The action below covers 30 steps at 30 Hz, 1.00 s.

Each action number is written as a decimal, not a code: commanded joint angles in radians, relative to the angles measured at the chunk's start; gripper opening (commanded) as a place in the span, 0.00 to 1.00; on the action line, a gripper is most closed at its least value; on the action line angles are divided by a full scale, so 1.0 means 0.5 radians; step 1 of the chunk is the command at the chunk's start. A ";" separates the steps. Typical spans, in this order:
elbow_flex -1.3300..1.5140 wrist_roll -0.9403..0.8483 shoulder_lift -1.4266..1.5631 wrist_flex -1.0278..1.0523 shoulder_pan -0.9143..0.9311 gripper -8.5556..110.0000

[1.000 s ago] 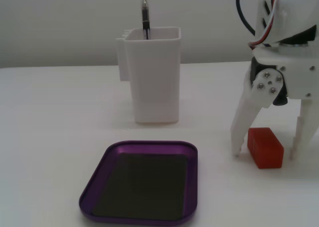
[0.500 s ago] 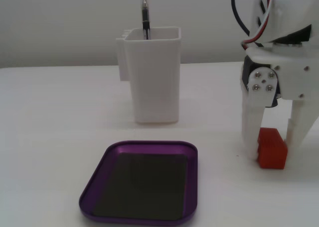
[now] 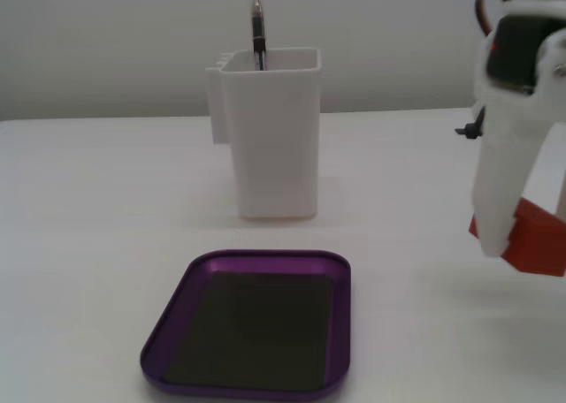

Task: Pick up the red cube and place it in the box.

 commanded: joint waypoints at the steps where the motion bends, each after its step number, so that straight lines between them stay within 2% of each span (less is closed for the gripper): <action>1: -0.037 -0.018 0.209 -0.012 -0.104 0.07; 9: -0.218 0.067 0.098 -0.129 -0.123 0.07; 19: -1.126 0.316 -0.641 -0.101 -0.101 0.07; 26: -1.684 0.445 -1.175 0.129 -0.086 0.07; 30: -1.991 0.448 -1.396 0.291 0.071 0.07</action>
